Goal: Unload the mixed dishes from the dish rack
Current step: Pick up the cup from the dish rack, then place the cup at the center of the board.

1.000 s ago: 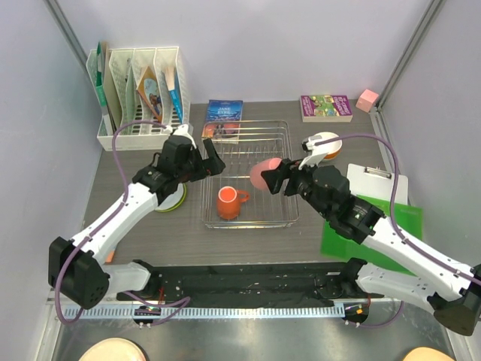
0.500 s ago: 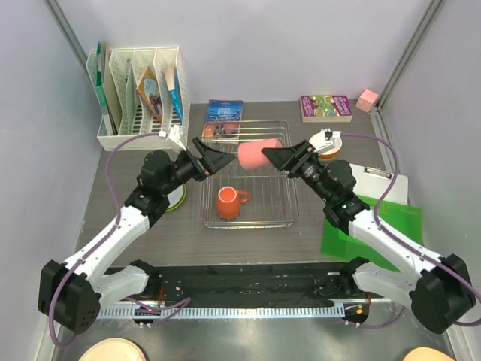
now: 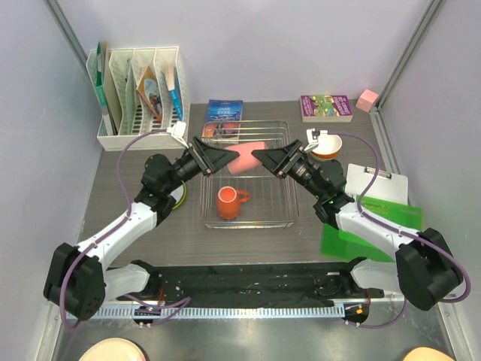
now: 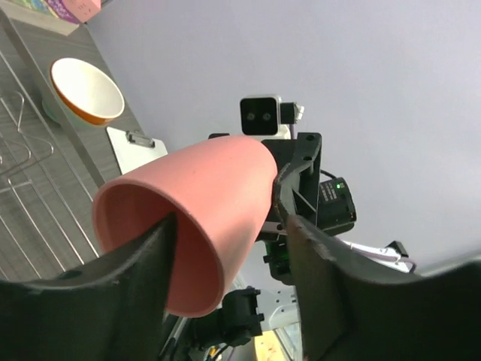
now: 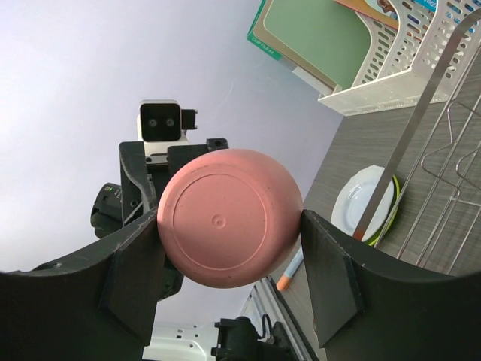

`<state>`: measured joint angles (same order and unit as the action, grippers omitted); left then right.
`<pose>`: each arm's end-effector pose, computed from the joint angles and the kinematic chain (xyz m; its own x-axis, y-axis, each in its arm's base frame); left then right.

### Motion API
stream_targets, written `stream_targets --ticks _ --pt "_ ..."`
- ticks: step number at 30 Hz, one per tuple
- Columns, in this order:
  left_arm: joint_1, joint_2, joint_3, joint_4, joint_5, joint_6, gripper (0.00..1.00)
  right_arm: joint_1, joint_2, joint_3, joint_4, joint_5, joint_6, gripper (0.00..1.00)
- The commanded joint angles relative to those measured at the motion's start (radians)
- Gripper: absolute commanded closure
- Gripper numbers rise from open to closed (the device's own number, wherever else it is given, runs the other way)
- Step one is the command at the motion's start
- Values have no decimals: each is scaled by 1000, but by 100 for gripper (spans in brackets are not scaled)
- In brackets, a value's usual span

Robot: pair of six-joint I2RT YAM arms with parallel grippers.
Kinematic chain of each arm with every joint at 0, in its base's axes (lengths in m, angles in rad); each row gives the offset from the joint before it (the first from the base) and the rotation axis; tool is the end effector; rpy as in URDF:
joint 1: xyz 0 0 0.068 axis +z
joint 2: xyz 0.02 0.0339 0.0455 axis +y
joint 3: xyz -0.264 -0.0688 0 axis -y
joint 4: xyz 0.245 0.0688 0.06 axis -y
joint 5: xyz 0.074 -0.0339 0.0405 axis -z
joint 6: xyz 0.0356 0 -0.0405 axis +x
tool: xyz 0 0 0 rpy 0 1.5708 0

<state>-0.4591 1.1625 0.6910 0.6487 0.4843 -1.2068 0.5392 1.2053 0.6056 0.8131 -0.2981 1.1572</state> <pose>0.2298 -0.1321 0.3166 -0.6942 -0.5794 -0.4271 0.4336 0.1371 -0.8906 0.2240 0.1462 0.2942 -0.6019 0.6599 -0.4497 -0.4627 0.1709 0.8699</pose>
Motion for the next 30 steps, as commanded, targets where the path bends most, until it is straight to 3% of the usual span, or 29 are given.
stream_targets --ticks 1,3,6,7,10,11,12,13,14,15,17,18,21,22,23,27,30 --pt "-9 -15 24 100 42 4 53 1 26 6 123 -29 33 99" --pt "-10 -9 22 100 54 7 62 1 45 2 133 -38 44 99" --pt "-10 0 22 100 69 7 86 2 72 2 149 -53 55 99" --pt "-10 2 22 100 73 7 99 2 77 2 150 -61 56 99" --pt "-10 5 27 80 76 4 99 2 76 5 118 -76 27 98" --pt "-10 2 39 57 76 10 99 2 71 14 92 -81 6 91" --pt "-9 -4 53 20 73 24 99 2 65 23 14 -81 -13 61" --pt "-6 -18 73 -106 63 73 100 2 38 46 -50 -49 -68 47" --pt "2 -29 128 -198 45 116 100 4 18 62 -228 -20 -106 32" --pt "5 -40 160 -389 21 159 99 4 -9 78 -320 26 -146 28" --pt "13 -67 255 -568 -94 286 100 5 -87 121 -548 187 -264 20" --pt "23 -75 287 -737 -148 317 100 7 -111 134 -619 250 -302 18" --pt "65 -81 398 -979 -382 397 100 8 -174 198 -863 496 -393 10" --pt "77 -73 427 -1039 -445 403 100 8 -182 223 -905 542 -405 10" --pt "89 -52 483 -1098 -593 406 100 10 -194 229 -939 575 -418 10" --pt "158 55 639 -1399 -847 389 100 10 -214 240 -1034 668 -421 10" --pt "253 170 764 -1574 -946 322 100 10 -211 237 -1051 660 -422 10"
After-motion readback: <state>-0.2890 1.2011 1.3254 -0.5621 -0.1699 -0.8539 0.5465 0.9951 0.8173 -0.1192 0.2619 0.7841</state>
